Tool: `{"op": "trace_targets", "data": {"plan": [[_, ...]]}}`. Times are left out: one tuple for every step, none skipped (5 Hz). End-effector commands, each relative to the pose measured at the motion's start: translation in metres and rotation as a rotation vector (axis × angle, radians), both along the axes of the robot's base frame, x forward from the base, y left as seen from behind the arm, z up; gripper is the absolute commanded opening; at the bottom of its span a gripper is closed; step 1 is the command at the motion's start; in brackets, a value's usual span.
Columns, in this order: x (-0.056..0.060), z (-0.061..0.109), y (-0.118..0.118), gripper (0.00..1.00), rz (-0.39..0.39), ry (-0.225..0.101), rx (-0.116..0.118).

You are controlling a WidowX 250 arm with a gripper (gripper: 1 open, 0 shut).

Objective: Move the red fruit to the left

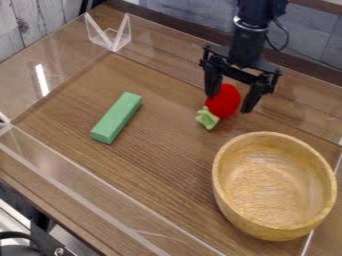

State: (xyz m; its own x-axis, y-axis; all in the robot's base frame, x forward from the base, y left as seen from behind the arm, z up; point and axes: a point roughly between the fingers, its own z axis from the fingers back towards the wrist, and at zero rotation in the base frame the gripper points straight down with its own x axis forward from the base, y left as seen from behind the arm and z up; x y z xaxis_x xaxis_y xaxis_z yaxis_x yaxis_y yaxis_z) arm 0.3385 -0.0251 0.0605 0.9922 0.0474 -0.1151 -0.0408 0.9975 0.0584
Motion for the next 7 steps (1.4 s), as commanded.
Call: {"op": "trace_targets", "data": {"plan": [[0.005,0.008,0.005,1.0,-0.006,-0.049,0.01],[0.008,-0.012,0.002,1.0,0.006,-0.051,0.016],[0.009,-0.031,-0.001,0.0,0.022,-0.053,0.024],[0.011,-0.018,-0.006,0.0,0.023,-0.085,0.027],[0.014,-0.007,-0.011,1.0,0.025,-0.107,0.033],[0.012,0.018,-0.018,1.0,0.037,-0.145,0.034],[0.012,0.026,-0.021,0.0,0.045,-0.153,0.035]]}}
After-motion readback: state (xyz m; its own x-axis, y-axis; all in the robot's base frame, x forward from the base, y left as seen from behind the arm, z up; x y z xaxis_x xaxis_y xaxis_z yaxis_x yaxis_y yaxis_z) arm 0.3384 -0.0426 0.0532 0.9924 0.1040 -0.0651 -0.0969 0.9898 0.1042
